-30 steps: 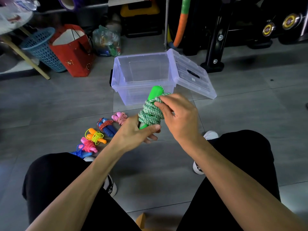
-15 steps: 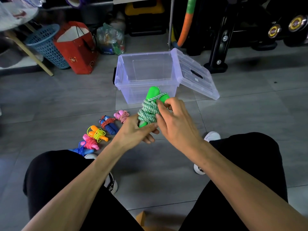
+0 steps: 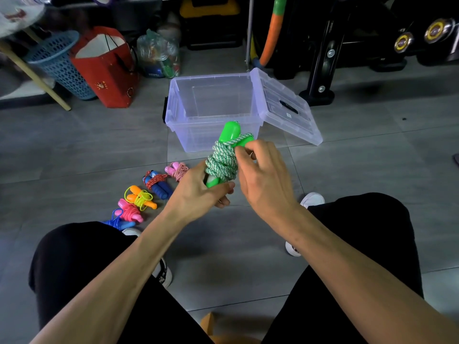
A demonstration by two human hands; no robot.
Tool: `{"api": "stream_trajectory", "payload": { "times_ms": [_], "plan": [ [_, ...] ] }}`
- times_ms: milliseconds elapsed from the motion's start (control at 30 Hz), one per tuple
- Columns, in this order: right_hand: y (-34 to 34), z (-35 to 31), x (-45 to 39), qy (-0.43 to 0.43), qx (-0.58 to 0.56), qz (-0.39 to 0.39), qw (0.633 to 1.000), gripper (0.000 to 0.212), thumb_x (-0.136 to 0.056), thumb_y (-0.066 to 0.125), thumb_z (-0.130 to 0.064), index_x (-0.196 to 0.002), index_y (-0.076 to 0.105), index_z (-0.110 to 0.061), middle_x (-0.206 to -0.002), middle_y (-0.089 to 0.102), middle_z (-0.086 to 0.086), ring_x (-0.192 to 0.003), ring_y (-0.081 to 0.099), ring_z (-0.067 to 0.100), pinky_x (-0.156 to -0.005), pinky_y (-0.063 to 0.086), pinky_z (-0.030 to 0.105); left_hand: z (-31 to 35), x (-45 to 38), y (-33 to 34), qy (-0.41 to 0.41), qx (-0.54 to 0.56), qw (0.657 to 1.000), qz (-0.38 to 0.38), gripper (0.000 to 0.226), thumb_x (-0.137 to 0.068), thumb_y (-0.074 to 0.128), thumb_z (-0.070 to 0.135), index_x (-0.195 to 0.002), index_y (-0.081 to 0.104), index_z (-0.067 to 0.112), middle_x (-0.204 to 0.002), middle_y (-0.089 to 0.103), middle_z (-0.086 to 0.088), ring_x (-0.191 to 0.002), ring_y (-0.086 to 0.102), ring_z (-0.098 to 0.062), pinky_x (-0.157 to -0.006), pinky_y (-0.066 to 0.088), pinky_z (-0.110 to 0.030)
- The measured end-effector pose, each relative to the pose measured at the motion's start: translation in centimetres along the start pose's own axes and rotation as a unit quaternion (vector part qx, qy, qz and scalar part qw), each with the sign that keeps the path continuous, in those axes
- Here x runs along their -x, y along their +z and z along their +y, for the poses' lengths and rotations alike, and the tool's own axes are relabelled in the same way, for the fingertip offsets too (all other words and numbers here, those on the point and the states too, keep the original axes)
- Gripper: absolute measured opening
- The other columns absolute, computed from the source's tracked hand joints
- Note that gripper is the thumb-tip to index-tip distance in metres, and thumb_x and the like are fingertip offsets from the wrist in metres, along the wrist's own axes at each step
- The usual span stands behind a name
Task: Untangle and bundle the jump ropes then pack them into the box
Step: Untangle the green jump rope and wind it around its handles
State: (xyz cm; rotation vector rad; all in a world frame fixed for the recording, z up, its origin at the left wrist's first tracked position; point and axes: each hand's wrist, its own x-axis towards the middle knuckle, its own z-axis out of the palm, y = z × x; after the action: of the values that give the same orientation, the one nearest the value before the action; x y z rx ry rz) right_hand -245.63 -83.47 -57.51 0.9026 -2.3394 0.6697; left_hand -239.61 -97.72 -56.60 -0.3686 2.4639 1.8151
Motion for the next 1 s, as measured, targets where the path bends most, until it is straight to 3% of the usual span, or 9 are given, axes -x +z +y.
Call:
{"api": "stream_trajectory", "payload": {
  "times_ms": [133, 300, 433, 567, 767, 933, 1000],
  "plan": [
    [0.6, -0.3, -0.1, 0.048, -0.069, -0.036, 0.996, 0.016, -0.086, 0.051, 0.001, -0.095, 0.063, 0.001, -0.096, 0.054, 0.015, -0.084, 0.048, 0.029, -0.070, 0.040, 0.034, -0.1, 0.1, 0.2, -0.018, 0.002, 1.000, 0.000, 0.016, -0.087, 0.069, 0.005, -0.099, 0.060, 0.000, -0.076, 0.071, -0.011, -0.062, 0.070, -0.028, -0.061, 0.061, -0.038],
    [0.4, -0.2, -0.9, 0.164, -0.218, -0.103, 0.956, 0.021, -0.094, 0.041, -0.008, -0.098, 0.060, 0.000, -0.112, 0.042, 0.011, -0.104, 0.040, 0.023, -0.092, 0.027, 0.017, -0.1, 0.0, 0.3, -0.041, 0.046, 0.998, 0.010, 0.015, -0.089, 0.068, 0.005, -0.101, 0.061, 0.000, -0.075, 0.071, -0.007, -0.053, 0.064, -0.024, -0.055, 0.058, -0.034],
    [-0.3, 0.9, -1.3, 0.157, -0.224, -0.168, 0.947, 0.018, -0.097, 0.044, -0.007, -0.100, 0.060, -0.001, -0.115, 0.038, 0.004, -0.112, 0.038, 0.024, -0.092, 0.024, 0.006, 0.1, -0.1, 0.2, -0.053, 0.053, 0.997, -0.007, 0.013, -0.090, 0.067, 0.006, -0.101, 0.061, 0.004, -0.079, 0.072, -0.011, -0.051, 0.061, -0.023, -0.053, 0.057, -0.033],
    [-0.1, 1.2, -0.9, 0.144, -0.188, -0.142, 0.961, 0.018, -0.095, 0.051, -0.011, -0.098, 0.066, -0.002, -0.104, 0.048, 0.011, -0.101, 0.045, 0.029, -0.086, 0.027, 0.016, 0.1, 0.0, 0.0, -0.030, 0.020, 0.999, 0.013, 0.011, -0.089, 0.068, 0.007, -0.098, 0.061, 0.004, -0.079, 0.071, -0.013, -0.051, 0.060, -0.024, -0.051, 0.056, -0.033],
    [-0.5, 0.5, -0.8, 0.150, -0.176, -0.035, 0.972, 0.018, -0.096, 0.052, -0.016, -0.100, 0.065, -0.004, -0.101, 0.053, 0.008, -0.086, 0.055, 0.018, -0.076, 0.045, 0.027, 0.5, 0.0, 0.4, -0.014, 0.024, 1.000, 0.005, 0.013, -0.090, 0.067, 0.008, -0.098, 0.060, 0.001, -0.077, 0.071, -0.011, -0.051, 0.061, -0.026, -0.051, 0.056, -0.034],
    [-0.9, 0.3, -0.8, 0.133, -0.194, -0.062, 0.970, 0.017, -0.097, 0.053, -0.017, -0.103, 0.062, -0.005, -0.103, 0.054, 0.007, -0.072, 0.044, 0.004, -0.069, 0.040, 0.018, 0.6, 0.0, 0.5, -0.022, 0.059, 0.998, 0.016, 0.012, -0.090, 0.067, 0.007, -0.099, 0.061, 0.001, -0.075, 0.070, -0.009, -0.050, 0.059, -0.025, -0.051, 0.055, -0.034],
    [-1.1, 0.5, -0.9, 0.124, -0.222, -0.070, 0.965, 0.018, -0.096, 0.054, -0.019, -0.103, 0.065, -0.006, -0.099, 0.057, 0.005, -0.067, 0.049, 0.004, -0.068, 0.039, 0.013, 0.4, -0.1, 0.4, -0.026, 0.069, 0.997, 0.018, 0.010, -0.090, 0.067, 0.006, -0.097, 0.061, 0.002, -0.075, 0.070, -0.010, -0.049, 0.059, -0.025, -0.050, 0.054, -0.032]
  ]
}}
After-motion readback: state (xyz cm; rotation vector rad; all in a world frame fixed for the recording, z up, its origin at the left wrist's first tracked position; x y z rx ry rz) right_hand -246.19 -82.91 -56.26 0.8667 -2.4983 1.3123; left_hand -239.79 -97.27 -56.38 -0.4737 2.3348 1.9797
